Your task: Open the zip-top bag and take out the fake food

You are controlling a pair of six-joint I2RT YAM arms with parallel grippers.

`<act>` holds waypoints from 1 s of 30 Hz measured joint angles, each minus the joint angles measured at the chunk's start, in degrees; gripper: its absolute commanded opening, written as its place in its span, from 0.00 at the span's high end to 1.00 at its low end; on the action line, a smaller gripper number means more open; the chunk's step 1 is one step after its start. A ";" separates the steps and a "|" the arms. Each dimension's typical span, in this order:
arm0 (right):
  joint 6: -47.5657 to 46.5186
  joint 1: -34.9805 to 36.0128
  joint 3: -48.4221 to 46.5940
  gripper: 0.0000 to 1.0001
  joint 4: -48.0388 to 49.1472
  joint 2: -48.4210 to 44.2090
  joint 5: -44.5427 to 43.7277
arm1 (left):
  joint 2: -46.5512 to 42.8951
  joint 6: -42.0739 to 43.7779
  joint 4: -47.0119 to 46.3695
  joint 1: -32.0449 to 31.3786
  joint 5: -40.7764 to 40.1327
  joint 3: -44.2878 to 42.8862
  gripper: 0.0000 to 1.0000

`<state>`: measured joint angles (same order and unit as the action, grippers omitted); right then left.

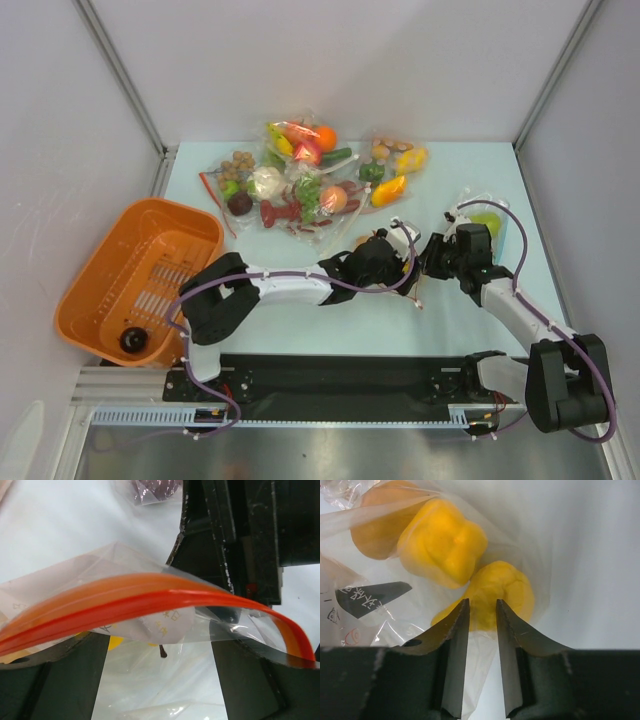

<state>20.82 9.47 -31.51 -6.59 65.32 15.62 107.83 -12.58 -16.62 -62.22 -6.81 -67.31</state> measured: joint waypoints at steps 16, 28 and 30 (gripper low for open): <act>0.15 -0.22 0.66 0.76 1.03 0.04 0.33 | 3.91 0.04 1.14 -0.02 0.92 -3.23 0.51; 0.13 -0.83 0.66 0.80 0.83 0.04 0.35 | 3.93 0.00 2.08 0.00 1.27 -2.54 0.79; 0.15 -0.98 0.66 0.82 0.83 0.02 0.35 | 3.80 -0.11 1.90 0.00 1.44 -2.10 0.92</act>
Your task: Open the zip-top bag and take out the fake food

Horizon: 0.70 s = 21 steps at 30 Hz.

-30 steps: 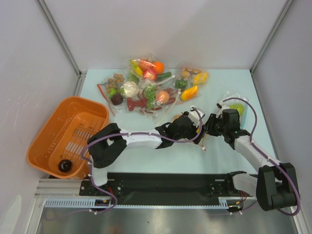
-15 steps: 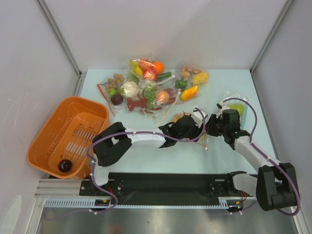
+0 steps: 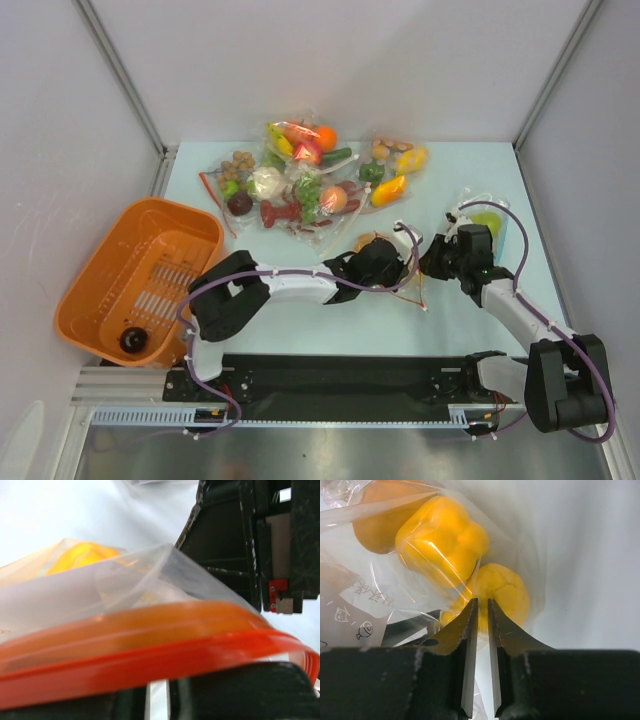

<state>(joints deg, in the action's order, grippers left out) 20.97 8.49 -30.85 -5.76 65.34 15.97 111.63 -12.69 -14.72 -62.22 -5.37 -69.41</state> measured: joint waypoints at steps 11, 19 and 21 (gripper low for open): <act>0.02 -0.15 0.00 0.83 -0.50 0.00 0.85 | -4.07 0.26 1.73 0.11 0.04 3.41 1.00; -0.17 -0.94 0.11 0.73 -1.16 -0.68 0.63 | -10.38 0.57 3.54 0.11 0.09 6.56 1.00; -0.26 -1.31 0.31 0.61 -1.05 -1.66 2.45 | -11.72 0.85 3.43 0.11 0.09 7.52 1.00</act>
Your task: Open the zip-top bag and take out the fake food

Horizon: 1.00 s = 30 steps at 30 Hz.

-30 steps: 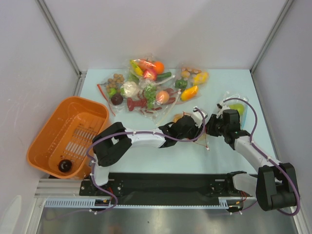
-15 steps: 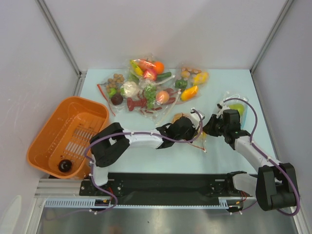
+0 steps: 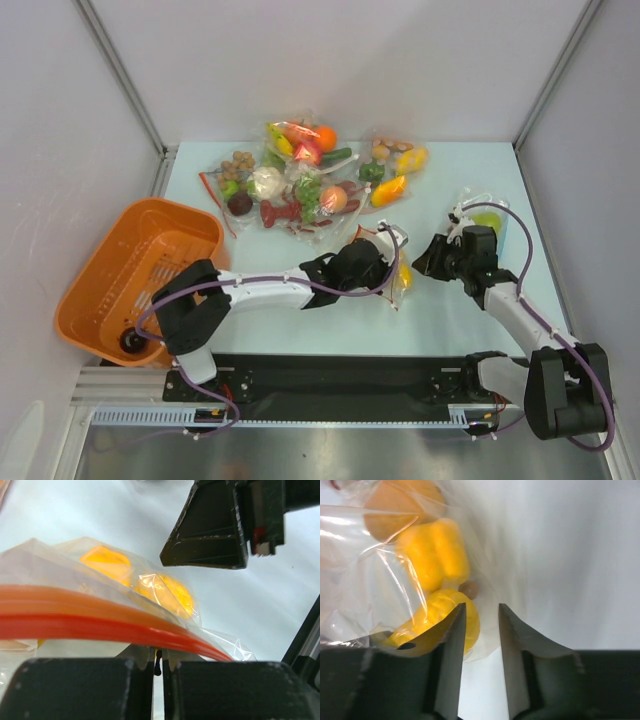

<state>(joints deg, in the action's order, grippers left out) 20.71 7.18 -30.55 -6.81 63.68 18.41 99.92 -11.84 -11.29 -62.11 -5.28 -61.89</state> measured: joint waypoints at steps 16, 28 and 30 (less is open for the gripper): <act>1.16 -2.86 2.64 0.15 2.38 -3.28 14.64 | -7.85 0.28 1.73 4.81 0.09 8.35 1.00; 3.74 1.73 4.50 0.22 8.31 4.33 15.30 | -9.60 -0.22 1.46 6.91 3.63 11.37 1.00; 4.33 3.34 4.50 0.22 10.34 6.58 15.28 | -9.94 -0.37 1.51 6.91 4.48 11.54 1.00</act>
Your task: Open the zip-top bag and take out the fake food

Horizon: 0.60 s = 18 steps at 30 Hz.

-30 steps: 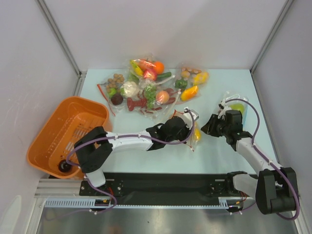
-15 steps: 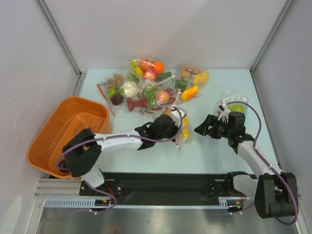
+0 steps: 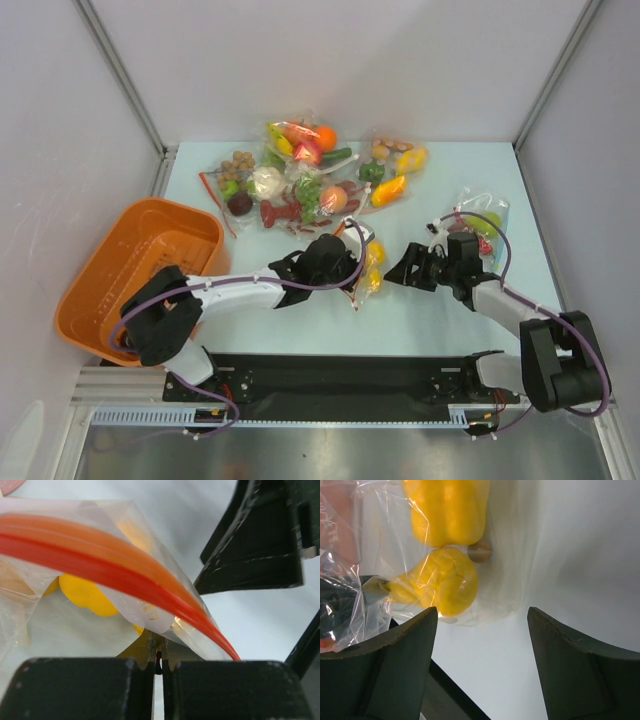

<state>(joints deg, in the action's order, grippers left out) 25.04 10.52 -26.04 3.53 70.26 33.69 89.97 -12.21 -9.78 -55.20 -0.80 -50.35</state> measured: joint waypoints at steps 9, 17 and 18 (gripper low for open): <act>2.51 5.07 -0.04 0.34 7.43 7.10 -0.22 | -0.04 -0.50 -0.37 0.57 2.23 0.00 1.00; 3.93 6.93 -0.66 0.76 10.10 9.79 -0.31 | -0.04 -0.85 -0.37 1.05 2.95 0.00 1.00; 3.87 6.93 -0.68 0.81 10.12 9.79 -0.42 | -0.04 -0.85 -0.37 1.27 2.97 0.00 1.00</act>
<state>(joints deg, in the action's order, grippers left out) 28.91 17.45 -26.72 13.65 80.05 33.28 89.93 -13.06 -10.15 -53.93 2.17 -50.35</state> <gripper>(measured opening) 0.310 0.034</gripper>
